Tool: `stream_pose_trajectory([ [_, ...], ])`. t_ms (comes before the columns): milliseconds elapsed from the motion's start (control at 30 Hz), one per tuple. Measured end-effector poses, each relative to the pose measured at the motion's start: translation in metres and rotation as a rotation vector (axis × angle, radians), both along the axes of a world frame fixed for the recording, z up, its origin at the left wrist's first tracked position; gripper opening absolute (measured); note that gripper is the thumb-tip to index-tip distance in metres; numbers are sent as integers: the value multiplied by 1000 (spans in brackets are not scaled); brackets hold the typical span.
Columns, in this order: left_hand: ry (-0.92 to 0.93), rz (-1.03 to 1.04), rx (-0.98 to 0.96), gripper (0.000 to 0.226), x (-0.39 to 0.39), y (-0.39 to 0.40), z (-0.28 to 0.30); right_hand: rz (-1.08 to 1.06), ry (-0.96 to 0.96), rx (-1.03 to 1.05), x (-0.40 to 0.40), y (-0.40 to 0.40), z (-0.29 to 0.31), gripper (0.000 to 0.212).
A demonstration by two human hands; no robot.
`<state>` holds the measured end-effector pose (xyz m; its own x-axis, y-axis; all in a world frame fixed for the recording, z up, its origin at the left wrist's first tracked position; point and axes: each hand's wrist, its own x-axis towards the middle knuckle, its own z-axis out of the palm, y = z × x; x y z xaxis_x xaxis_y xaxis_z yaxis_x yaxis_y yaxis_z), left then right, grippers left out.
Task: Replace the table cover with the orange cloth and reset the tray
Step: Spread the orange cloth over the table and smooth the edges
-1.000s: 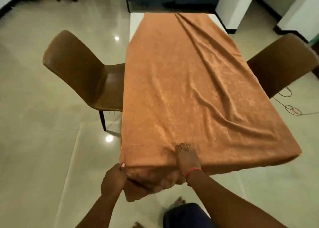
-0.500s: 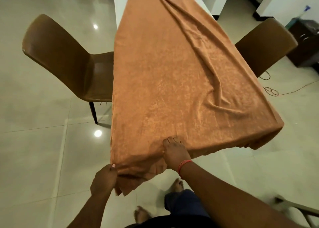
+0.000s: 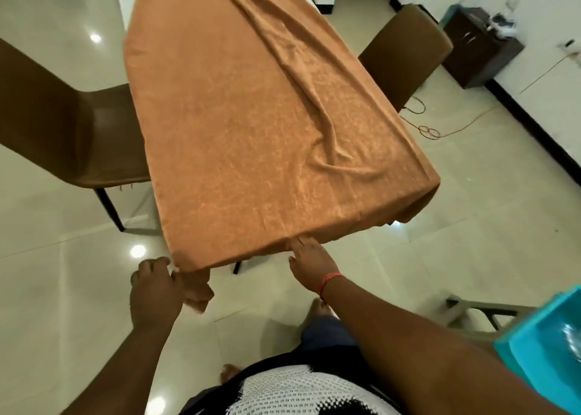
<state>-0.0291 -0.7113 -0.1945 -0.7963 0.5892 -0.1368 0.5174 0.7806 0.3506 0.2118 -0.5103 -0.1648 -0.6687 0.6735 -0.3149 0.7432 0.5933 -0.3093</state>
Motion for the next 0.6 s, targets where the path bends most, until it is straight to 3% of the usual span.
stream_pose_trajectory([
  [100,128,-256,-44,26,13,41,11,-86,-22,45,40,35,0,33],
  [233,90,-362,-141,44,38,102,16,-169,-39,125,85,110,8,25],
  [367,3,-324,-265,59,72,168,11,-161,-66,170,121,199,17,32],
  [600,-161,-98,-438,73,142,230,0,-92,-296,13,185,319,13,63],
])
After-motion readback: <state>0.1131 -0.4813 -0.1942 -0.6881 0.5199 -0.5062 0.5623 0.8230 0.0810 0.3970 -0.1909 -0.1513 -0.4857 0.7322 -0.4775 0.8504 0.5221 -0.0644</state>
